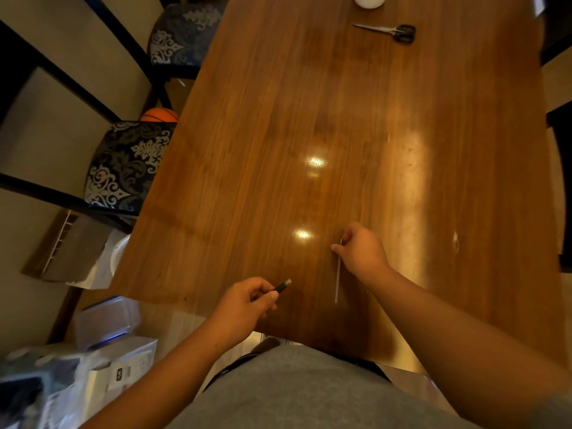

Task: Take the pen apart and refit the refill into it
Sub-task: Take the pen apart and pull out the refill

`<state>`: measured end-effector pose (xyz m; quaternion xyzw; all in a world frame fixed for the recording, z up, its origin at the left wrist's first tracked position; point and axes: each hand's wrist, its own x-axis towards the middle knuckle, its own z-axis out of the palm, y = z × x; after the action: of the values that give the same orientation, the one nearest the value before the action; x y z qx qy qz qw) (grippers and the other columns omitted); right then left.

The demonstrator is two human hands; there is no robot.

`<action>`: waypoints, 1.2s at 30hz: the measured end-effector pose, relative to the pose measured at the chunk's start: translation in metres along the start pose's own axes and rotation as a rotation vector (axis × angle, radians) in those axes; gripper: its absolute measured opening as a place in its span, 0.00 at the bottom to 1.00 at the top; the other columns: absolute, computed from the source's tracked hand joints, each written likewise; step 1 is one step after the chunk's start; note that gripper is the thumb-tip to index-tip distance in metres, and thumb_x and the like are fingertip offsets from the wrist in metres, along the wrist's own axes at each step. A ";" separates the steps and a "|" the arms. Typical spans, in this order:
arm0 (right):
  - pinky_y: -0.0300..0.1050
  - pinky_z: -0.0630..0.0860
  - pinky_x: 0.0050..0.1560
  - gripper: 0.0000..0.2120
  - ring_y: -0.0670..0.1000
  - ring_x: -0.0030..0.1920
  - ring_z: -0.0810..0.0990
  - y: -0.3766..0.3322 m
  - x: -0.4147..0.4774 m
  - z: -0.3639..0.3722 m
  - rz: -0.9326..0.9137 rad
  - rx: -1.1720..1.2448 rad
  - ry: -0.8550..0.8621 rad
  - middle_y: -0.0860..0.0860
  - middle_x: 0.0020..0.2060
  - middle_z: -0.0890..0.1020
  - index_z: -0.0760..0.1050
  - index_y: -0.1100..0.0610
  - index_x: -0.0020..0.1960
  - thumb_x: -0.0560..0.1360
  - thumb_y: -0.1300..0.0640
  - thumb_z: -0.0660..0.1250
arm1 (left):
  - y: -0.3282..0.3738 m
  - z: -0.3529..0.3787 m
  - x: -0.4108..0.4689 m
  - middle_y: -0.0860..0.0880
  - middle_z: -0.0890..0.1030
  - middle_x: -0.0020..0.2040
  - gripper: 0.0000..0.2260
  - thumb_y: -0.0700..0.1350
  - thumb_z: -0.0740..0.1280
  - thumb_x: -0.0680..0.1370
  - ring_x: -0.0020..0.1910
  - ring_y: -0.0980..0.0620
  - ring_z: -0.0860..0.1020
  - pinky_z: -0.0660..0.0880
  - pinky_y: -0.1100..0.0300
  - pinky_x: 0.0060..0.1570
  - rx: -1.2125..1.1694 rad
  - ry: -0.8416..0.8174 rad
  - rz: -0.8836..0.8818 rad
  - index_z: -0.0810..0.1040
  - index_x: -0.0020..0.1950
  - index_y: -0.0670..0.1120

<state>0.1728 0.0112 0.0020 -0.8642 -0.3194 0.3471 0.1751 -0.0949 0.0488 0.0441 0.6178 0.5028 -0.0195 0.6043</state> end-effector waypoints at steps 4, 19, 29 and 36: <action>0.36 0.62 0.23 0.16 0.43 0.29 0.73 -0.001 0.002 0.002 -0.035 -0.087 0.010 0.45 0.31 0.74 0.66 0.48 0.36 0.71 0.52 0.74 | -0.004 -0.005 -0.002 0.53 0.85 0.41 0.06 0.49 0.66 0.77 0.34 0.59 0.81 0.74 0.64 0.35 -0.009 0.003 0.013 0.80 0.43 0.59; 0.37 0.67 0.29 0.12 0.50 0.38 0.78 0.021 -0.017 -0.028 -0.063 -0.113 0.089 0.45 0.35 0.76 0.76 0.52 0.49 0.73 0.45 0.70 | -0.004 0.001 0.011 0.49 0.84 0.39 0.05 0.42 0.65 0.78 0.35 0.58 0.82 0.76 0.59 0.39 -0.053 0.010 -0.042 0.77 0.47 0.51; 0.54 0.64 0.71 0.35 0.55 0.75 0.60 0.141 -0.102 -0.043 0.048 -0.486 0.071 0.50 0.77 0.58 0.56 0.46 0.77 0.74 0.35 0.59 | 0.024 0.032 0.050 0.48 0.79 0.34 0.08 0.52 0.62 0.79 0.30 0.51 0.76 0.71 0.56 0.29 0.393 0.094 0.002 0.73 0.41 0.53; 0.53 0.53 0.75 0.36 0.55 0.78 0.51 0.161 -0.117 -0.024 0.060 -0.541 0.117 0.52 0.79 0.51 0.51 0.46 0.78 0.75 0.33 0.54 | 0.041 0.048 0.073 0.49 0.80 0.34 0.05 0.48 0.65 0.77 0.31 0.52 0.78 0.73 0.59 0.27 0.512 0.067 0.033 0.74 0.42 0.51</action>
<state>0.1942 -0.1882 -0.0088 -0.9073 -0.3639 0.2036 -0.0543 -0.0046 0.0646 0.0149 0.7589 0.4910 -0.1159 0.4117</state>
